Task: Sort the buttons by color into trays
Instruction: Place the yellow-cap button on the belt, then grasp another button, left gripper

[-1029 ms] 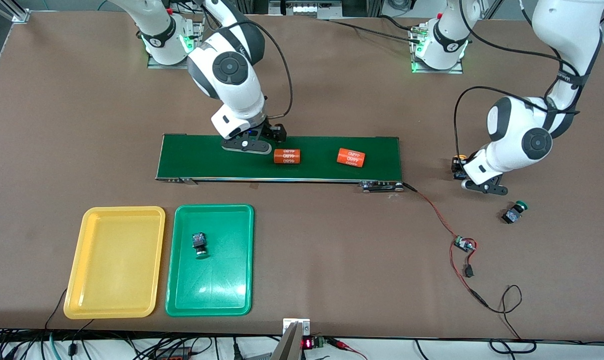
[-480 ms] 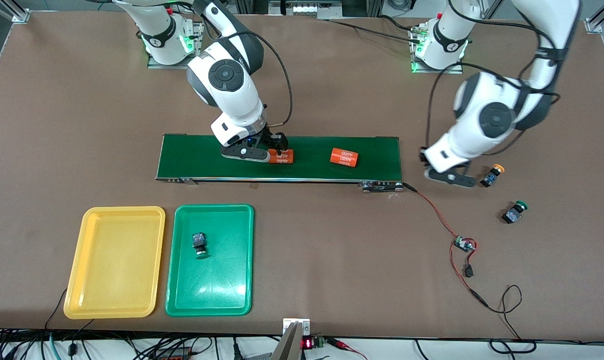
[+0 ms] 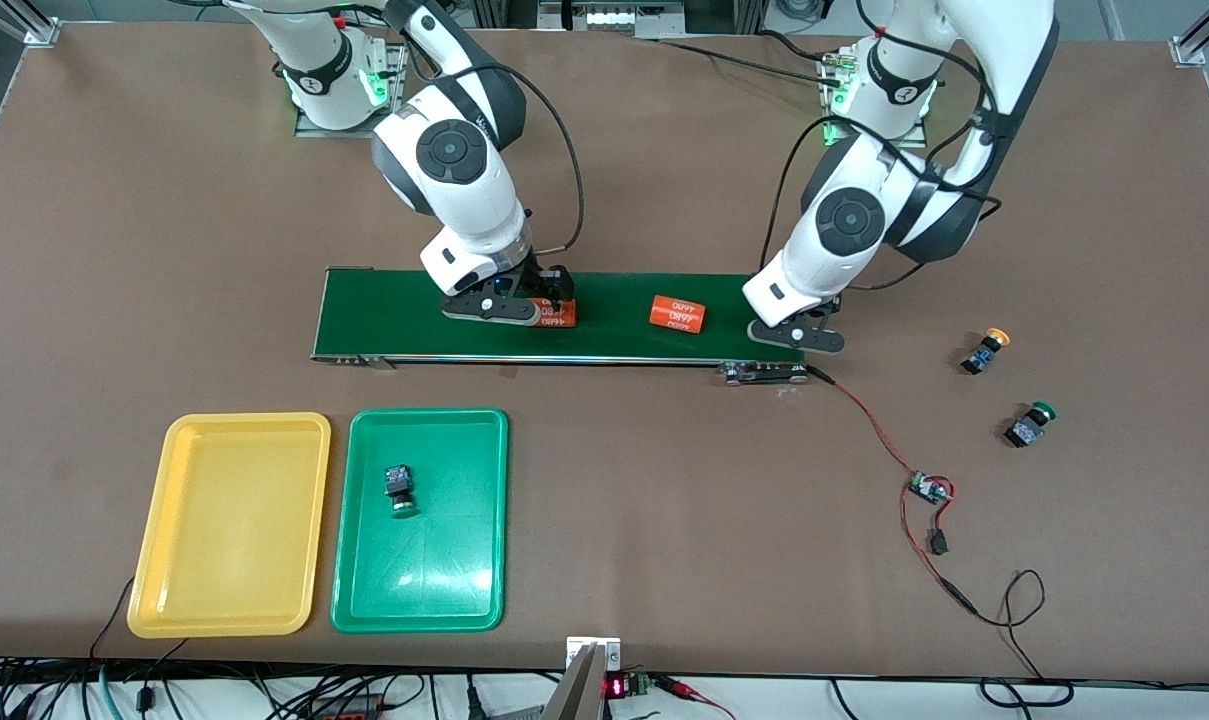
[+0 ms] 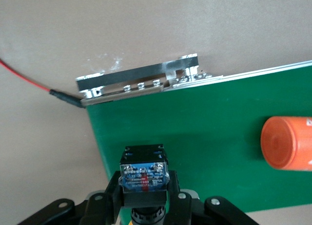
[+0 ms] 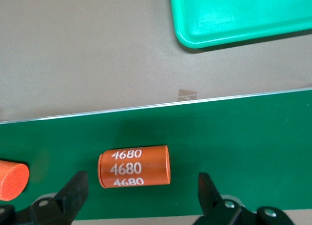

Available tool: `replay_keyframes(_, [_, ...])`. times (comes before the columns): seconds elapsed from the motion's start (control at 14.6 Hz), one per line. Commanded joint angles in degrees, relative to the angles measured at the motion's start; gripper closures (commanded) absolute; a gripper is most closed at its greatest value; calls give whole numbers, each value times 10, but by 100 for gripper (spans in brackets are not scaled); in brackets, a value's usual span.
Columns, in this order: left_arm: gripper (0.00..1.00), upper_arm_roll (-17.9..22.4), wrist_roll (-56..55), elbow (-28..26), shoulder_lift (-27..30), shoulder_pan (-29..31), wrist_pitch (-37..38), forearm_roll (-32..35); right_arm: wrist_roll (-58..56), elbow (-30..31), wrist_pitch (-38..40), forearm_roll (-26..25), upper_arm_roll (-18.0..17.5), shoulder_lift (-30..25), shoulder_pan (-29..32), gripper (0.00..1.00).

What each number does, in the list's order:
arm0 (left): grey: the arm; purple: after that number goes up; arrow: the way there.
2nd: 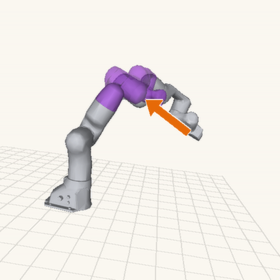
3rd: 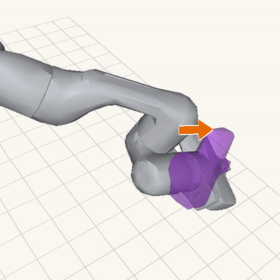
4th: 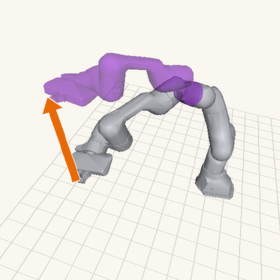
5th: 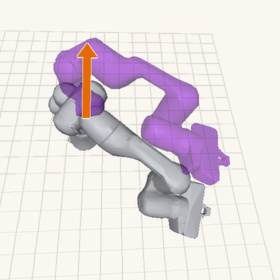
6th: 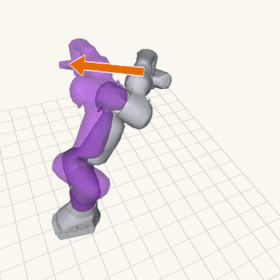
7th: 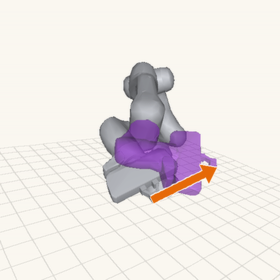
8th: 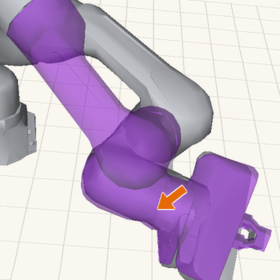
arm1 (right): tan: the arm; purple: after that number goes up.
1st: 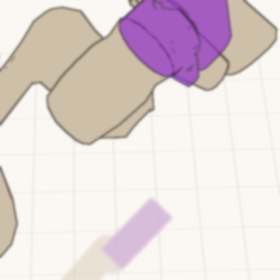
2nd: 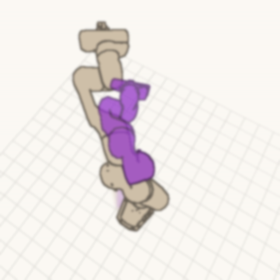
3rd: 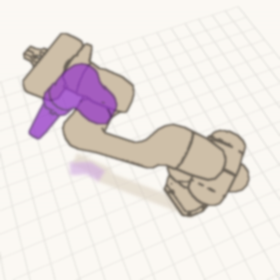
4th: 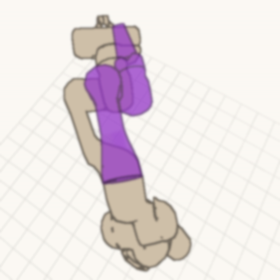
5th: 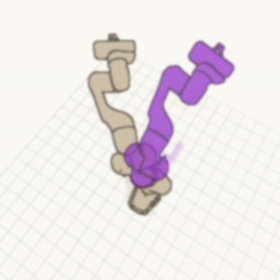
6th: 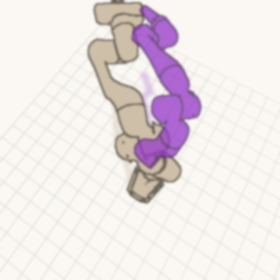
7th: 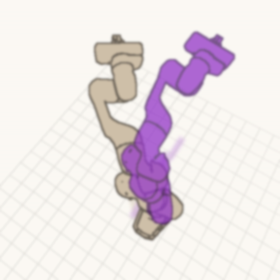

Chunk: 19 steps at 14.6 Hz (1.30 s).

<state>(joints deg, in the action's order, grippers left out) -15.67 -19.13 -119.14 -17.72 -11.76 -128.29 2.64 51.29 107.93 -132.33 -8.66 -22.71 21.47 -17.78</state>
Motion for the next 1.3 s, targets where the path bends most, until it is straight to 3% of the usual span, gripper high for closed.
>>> replay_keyframes(0.0, [100,4,-4,24,-28,-6,-25,-13,-11,-9,14,-14,-2,-1,6,0])
replay_keyframes(0.07, [98,4,-6,25,-30,-6,-31,-14,-10,-9,14,-15,-2,-1,6,0])
replay_keyframes(0.14, [64,4,-5,29,-30,-7,-31,-17,-10,-9,14,-15,-2,-1,6,0])
replay_keyframes(0.21, [5,4,-4,36,-27,-7,-31,-31,-9,-9,14,-15,-2,-1,6,0])
replay_keyframes(0.27, [0,4,2,35,-12,-3,-23,-39,-9,-9,14,-15,0,-1,6,0])
replay_keyframes(0.48, [0,5,4,28,43,45,54,-40,-9,-9,14,-15,3,-1,6,0])
replay_keyframes(0.69, [0,5,35,19,60,98,121,-40,-8,-9,14,-21,3,-1,6,0])
replay_keyframes(1.03, [0,6,173,1,25,251,103,-29,-8,-9,14,-21,3,-1,6,0])
replay_keyframes(1.23, [0,6,294,0,-19,320,60,35,-9,-9,15,-22,3,-1,6,0])
